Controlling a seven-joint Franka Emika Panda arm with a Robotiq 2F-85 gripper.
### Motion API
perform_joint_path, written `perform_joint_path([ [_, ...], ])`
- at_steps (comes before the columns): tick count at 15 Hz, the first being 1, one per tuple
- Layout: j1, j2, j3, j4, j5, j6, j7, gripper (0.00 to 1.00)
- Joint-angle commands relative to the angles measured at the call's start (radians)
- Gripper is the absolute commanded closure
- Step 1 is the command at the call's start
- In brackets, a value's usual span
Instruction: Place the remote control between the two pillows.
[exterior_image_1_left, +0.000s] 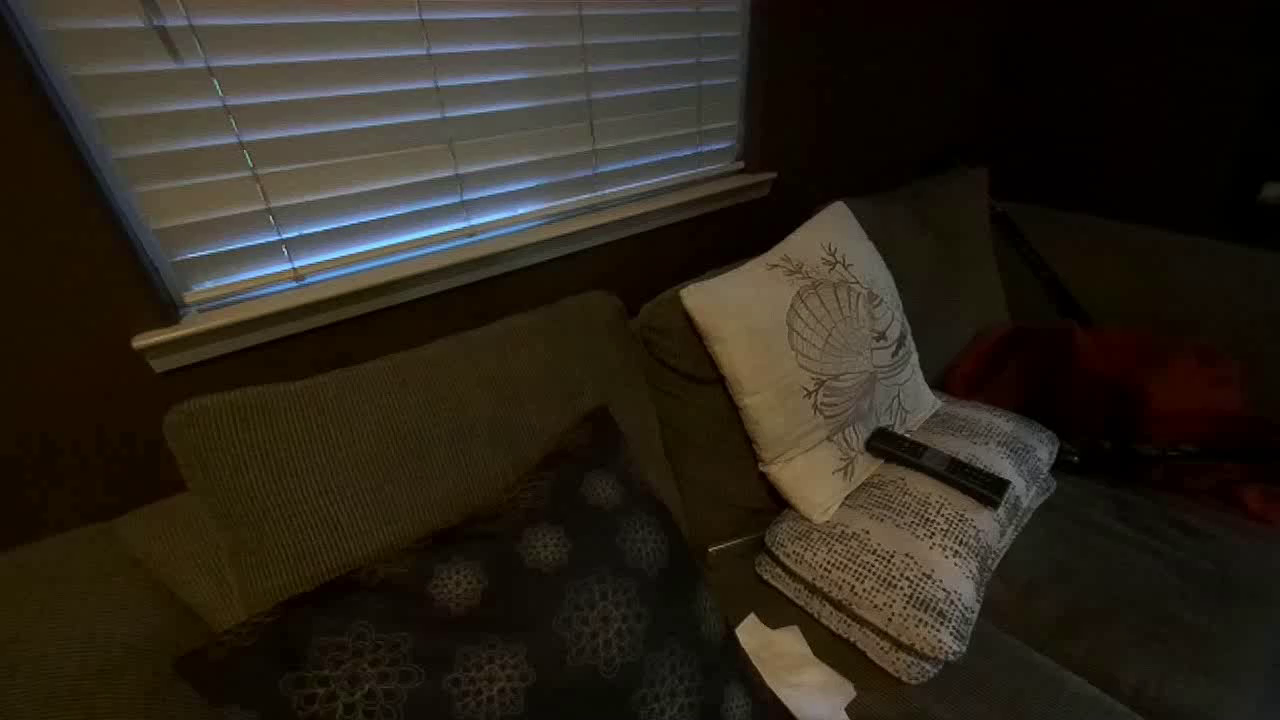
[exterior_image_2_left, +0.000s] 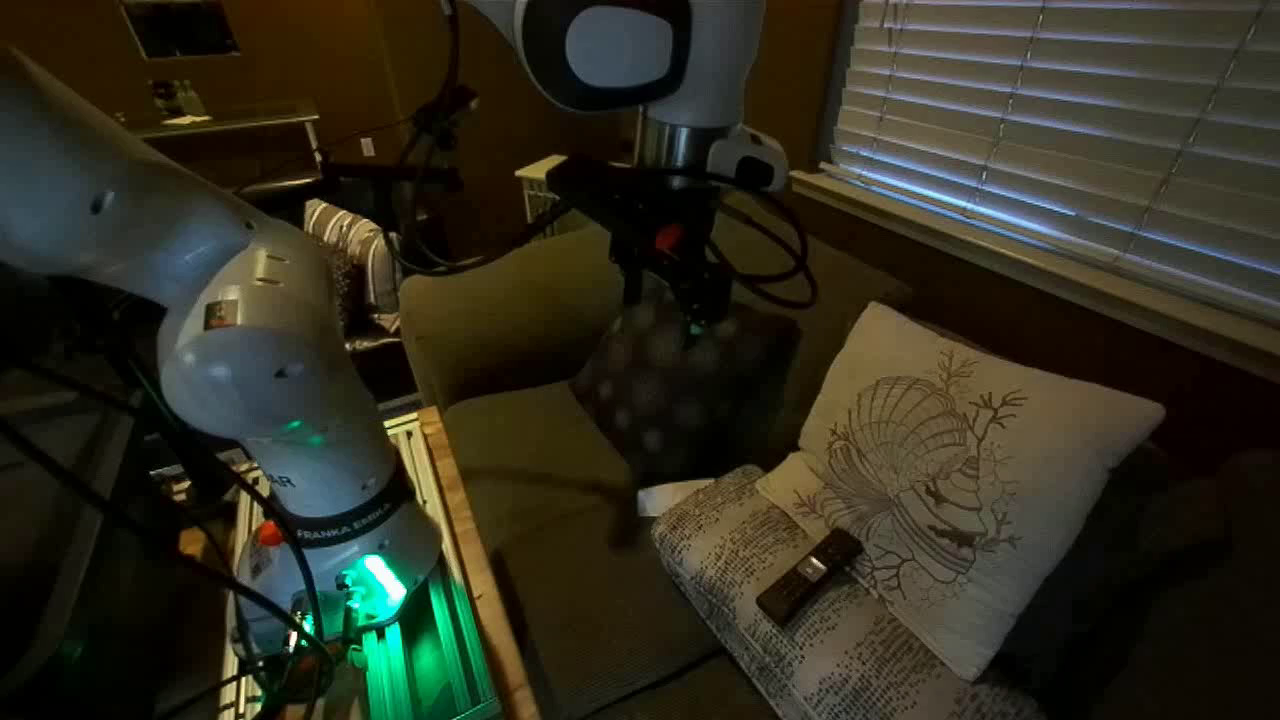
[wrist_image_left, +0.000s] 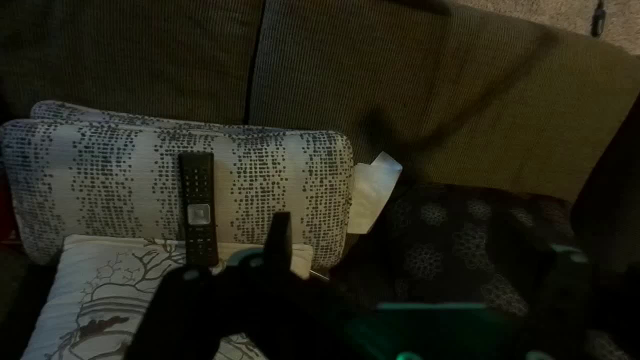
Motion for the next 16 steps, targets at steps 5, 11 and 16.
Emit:
perform_joint_path([
  [5,-0.012,0.001,0.012,0.001,0.007,-0.002,-0.005,0.00],
  [11,-0.059,0.182,-0.010,0.011,0.011,0.095,0.072,0.00],
  [16,-0.108,0.369,-0.003,0.005,0.003,0.274,0.162,0.00],
])
